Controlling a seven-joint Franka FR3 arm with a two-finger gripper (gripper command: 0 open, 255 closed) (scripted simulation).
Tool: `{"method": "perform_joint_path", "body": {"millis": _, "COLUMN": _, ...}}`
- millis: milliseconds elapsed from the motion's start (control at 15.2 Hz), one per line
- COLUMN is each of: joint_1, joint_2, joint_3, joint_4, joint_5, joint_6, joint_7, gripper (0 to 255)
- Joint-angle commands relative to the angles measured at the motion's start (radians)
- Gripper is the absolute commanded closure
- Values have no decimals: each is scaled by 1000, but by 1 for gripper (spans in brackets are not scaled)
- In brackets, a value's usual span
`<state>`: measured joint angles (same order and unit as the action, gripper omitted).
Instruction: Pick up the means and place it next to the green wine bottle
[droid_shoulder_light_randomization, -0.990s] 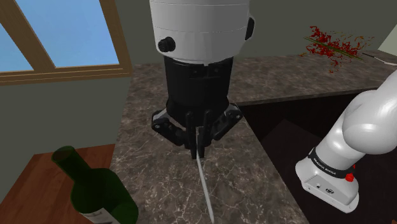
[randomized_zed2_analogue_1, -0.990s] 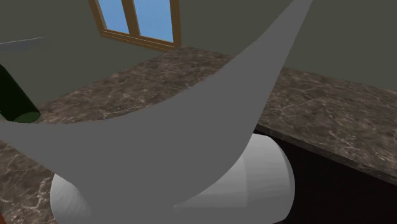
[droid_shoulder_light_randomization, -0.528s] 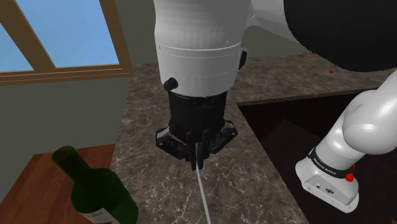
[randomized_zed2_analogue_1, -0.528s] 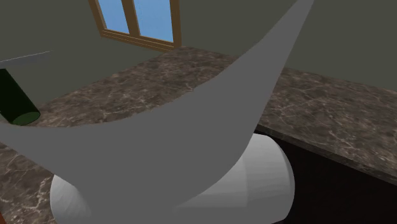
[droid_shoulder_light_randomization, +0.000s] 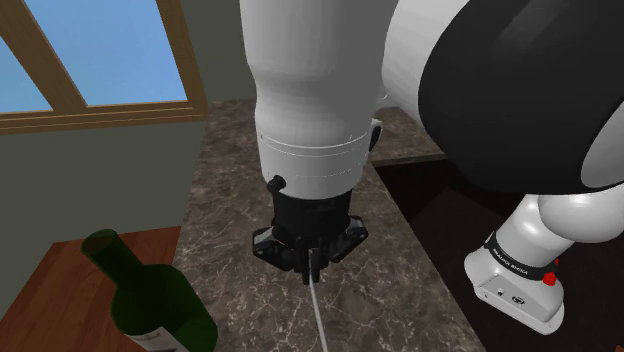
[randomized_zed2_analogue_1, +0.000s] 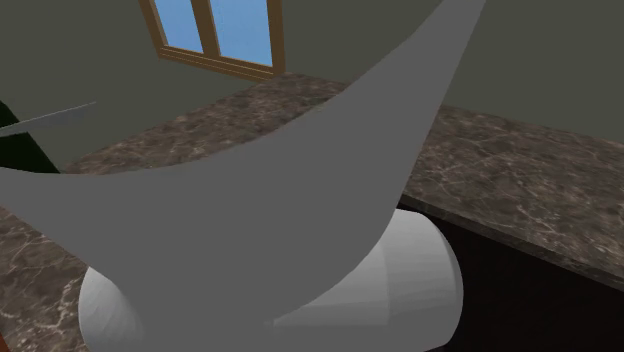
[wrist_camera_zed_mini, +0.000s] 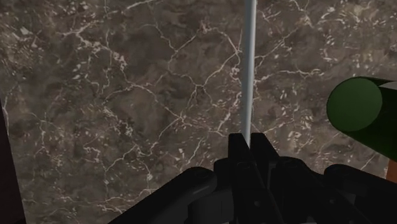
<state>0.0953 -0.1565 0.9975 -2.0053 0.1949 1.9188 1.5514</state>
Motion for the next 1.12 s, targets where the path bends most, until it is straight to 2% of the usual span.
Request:
{"method": "perform_joint_path", "body": {"millis": 0, "joint_1": -2, "joint_2": 14, "joint_3": 8, "joint_4": -19, "joint_5": -10, "joint_6": 29, "joint_7": 5, "gripper": 255}}
{"method": "perform_joint_path", "body": {"millis": 528, "joint_1": -6, "joint_2": 66, "joint_3": 35, "joint_4": -97, "joint_5": -49, "joint_6": 140, "joint_7": 32, "gripper": 255}}
{"method": "perform_joint_path", "body": {"millis": 1056, "joint_1": -6, "joint_2": 149, "joint_3": 58, "joint_4": -162, "joint_5": -125, "joint_6": 252, "joint_7": 85, "gripper": 255}}
